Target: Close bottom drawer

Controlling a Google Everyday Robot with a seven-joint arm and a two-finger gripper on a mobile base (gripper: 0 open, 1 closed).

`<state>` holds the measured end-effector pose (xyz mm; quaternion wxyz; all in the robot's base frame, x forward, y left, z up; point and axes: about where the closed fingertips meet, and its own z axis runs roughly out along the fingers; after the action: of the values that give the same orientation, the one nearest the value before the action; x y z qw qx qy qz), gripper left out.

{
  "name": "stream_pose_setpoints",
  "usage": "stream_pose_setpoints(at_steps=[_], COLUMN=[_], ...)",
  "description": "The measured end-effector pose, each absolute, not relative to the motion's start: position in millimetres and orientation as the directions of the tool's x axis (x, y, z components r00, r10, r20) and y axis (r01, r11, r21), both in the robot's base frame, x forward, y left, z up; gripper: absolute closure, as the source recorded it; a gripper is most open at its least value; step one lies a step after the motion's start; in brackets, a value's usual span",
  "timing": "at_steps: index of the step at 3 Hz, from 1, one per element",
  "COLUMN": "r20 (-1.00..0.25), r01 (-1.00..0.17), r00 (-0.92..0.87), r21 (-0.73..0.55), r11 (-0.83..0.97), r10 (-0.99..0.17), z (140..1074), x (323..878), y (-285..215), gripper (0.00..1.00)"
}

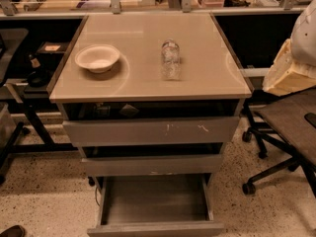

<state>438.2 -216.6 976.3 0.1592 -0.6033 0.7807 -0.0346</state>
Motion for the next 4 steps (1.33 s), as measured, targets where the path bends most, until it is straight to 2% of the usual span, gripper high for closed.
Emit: stream_pose_setpoints(at_steps=[2,4], r20=[-0.198,-0.175], r01=[-0.93,-0.934], r00=[-0.242,-0.317], r21=[-0.232,-0.111], r11=[0.285,0.339], r10=[-0.95,-0.932], z=[950.8,829.9], x=[436.4,416.3], y=[-215.7,-205.4], gripper=[1.0,1.0])
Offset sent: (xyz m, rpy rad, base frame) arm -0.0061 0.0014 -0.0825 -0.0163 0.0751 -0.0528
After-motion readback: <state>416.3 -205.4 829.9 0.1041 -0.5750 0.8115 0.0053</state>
